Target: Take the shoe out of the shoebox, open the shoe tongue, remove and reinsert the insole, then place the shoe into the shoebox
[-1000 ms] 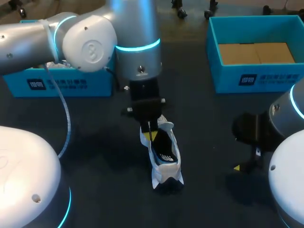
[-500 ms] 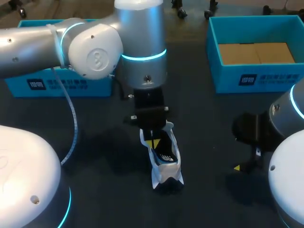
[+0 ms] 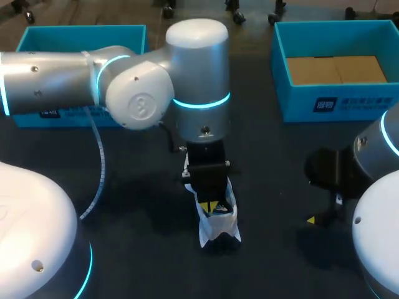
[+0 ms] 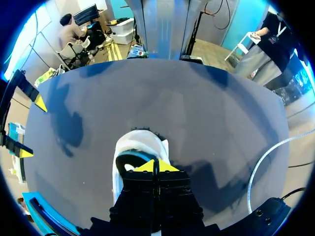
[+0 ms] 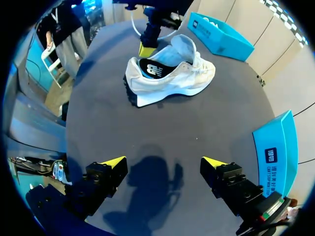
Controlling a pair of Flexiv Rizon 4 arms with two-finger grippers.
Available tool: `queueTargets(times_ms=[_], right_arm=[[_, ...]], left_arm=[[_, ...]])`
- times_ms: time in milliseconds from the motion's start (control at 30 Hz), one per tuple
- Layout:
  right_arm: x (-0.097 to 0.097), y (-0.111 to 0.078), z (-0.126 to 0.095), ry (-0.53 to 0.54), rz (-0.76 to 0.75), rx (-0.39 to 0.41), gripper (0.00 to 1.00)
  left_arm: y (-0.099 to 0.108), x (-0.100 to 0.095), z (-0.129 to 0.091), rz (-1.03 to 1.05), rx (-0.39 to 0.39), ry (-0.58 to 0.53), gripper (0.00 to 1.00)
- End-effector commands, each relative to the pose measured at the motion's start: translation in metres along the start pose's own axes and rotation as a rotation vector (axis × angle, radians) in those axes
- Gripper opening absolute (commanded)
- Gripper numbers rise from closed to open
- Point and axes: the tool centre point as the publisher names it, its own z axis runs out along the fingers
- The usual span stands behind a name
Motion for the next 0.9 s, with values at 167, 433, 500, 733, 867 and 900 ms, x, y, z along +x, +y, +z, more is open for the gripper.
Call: queueTargets(times_ms=[167,433,500,733,867,900], right_arm=[[0.001,-0.001,-0.001,-0.002,-0.001,-0.002,1.0],[0.001,-0.001,-0.001,-0.002,-0.001,-0.002,1.0],[0.001,-0.001,-0.001,-0.002,-0.001,-0.002,1.0],[0.001,-0.001,-0.001,-0.002,-0.001,-0.002,1.0],[0.001,-0.001,-0.001,-0.002,-0.001,-0.002,1.0],[0.001,-0.001,-0.001,-0.002,-0.001,-0.002,1.0]], left_arm=[[0.0,-0.004,0.021,0.007,0.001,0.005,0.0],[0.002,-0.008,0.04,-0.004,-0.025,-0.004,0.0],[0.003,-0.007,0.041,-0.007,-0.024,-0.003,0.0],[0.003,-0.009,0.021,-0.025,-0.06,-0.05,0.0],[0.003,-0.021,0.018,-0.035,-0.054,-0.061,0.0],[0.003,-0.023,0.02,-0.035,-0.045,-0.058,0.0]])
